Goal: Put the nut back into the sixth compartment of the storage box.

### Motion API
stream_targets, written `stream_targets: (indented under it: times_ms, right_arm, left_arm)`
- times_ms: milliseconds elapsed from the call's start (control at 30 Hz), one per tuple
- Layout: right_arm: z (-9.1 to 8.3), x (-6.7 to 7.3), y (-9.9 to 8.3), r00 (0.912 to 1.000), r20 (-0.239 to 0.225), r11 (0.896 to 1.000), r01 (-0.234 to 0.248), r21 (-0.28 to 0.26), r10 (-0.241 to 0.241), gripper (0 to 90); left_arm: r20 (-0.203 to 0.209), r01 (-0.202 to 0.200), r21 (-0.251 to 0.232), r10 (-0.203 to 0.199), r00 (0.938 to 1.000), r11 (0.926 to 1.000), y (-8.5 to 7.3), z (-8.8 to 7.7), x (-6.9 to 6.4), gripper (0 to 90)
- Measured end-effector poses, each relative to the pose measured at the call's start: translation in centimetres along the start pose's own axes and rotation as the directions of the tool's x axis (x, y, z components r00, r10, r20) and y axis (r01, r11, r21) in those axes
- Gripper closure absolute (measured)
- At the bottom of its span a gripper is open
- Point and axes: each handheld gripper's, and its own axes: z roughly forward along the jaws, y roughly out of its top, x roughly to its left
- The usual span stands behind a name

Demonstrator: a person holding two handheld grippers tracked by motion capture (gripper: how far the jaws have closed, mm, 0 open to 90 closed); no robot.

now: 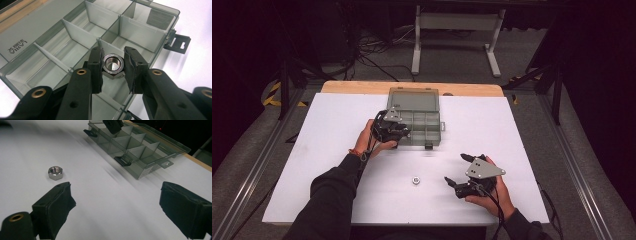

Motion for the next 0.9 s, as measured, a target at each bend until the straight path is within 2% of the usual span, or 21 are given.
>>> stream_targets:
  times_ms: [500,633,700,900]
  right_arm:
    - [-0.1,0.0,0.0,1.0,0.007,1.0,-0.002,-0.003,0.002,11.1]
    - [0.0,0.0,0.0,1.0,0.008,1.0,0.001,-0.002,-0.001,11.1]
    - [-0.1,0.0,0.0,1.0,0.007,1.0,-0.001,-0.003,0.001,11.1]
    - [-0.2,0.0,0.1,1.0,0.008,1.0,-0.002,-0.007,0.002,11.1]
  left_arm:
    - [0.002,0.012,-0.013,-0.012,0.9999,0.9998,0.0,-0.4,0.0,68.9]
    - [0.0,0.005,-0.008,-0.005,1.0,1.0,0.1,-0.5,-0.1,67.0]
    - [0.005,0.011,-0.027,-0.011,0.9999,0.9996,0.1,-0.9,-0.2,66.9]
    - [0.027,-0.014,-0.05,0.016,0.9995,0.9987,0.1,-2.0,-0.9,64.5]
